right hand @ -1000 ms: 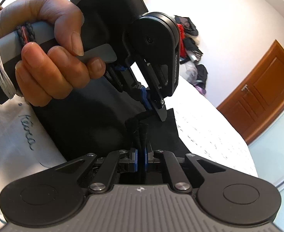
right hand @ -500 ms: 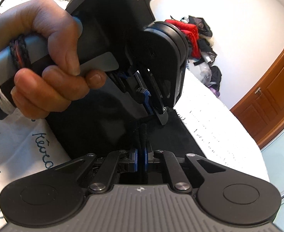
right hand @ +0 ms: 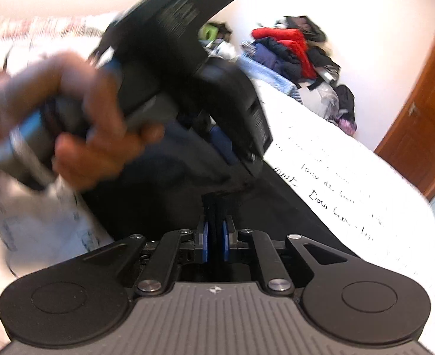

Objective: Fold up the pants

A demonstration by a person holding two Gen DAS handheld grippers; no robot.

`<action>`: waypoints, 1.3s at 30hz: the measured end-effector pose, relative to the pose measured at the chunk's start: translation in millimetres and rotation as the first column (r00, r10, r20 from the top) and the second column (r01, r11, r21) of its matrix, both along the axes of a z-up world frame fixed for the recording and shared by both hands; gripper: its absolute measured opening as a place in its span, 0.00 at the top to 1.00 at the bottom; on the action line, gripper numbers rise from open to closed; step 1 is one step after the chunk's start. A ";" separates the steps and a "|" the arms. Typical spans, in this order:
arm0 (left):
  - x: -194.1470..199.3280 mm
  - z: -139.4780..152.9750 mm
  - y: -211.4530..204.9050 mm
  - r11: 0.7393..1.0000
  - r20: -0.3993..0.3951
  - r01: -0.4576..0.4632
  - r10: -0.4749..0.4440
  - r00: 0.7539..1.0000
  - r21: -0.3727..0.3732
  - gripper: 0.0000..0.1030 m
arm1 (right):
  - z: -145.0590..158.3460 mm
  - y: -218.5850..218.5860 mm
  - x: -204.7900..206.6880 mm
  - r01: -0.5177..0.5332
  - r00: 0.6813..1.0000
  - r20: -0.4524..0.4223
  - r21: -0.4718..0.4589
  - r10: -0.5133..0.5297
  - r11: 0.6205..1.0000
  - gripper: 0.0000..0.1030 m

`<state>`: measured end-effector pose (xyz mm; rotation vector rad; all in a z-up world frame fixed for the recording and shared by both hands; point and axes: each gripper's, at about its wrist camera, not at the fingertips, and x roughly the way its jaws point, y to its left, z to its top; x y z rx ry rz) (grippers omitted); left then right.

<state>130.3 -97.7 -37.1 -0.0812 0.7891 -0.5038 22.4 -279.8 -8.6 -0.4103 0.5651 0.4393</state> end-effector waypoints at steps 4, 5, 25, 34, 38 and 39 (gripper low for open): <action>-3.1 -9.4 -20.4 0.992 0.024 0.006 -0.009 1.000 0.127 0.55 | 12.1 -38.2 8.2 0.038 0.996 -0.087 0.189 -0.022 0.981 0.90; -3.2 -11.7 -21.3 0.991 0.021 0.008 -0.011 1.000 0.132 0.54 | 12.5 -44.8 9.1 0.036 0.995 -0.103 0.205 -0.015 0.978 0.89; -16.5 -12.0 -21.7 0.979 0.083 -0.026 0.010 0.997 0.201 0.41 | -14.9 -94.0 40.0 0.235 0.949 -0.249 0.150 -0.193 0.960 0.89; -29.2 -16.9 -19.4 0.971 0.110 -0.018 -0.009 0.994 0.240 0.32 | -19.2 -73.5 28.1 0.249 0.947 -0.237 0.126 -0.215 0.960 0.88; -30.5 -13.3 -12.4 0.974 0.109 -0.028 0.003 0.994 0.224 0.32 | -16.8 -66.7 30.2 0.272 0.945 -0.229 0.158 -0.232 0.949 0.88; -31.1 -12.7 -10.7 0.974 0.112 -0.031 0.006 0.994 0.223 0.30 | -17.7 -64.9 31.1 0.272 0.946 -0.227 0.154 -0.233 0.950 0.88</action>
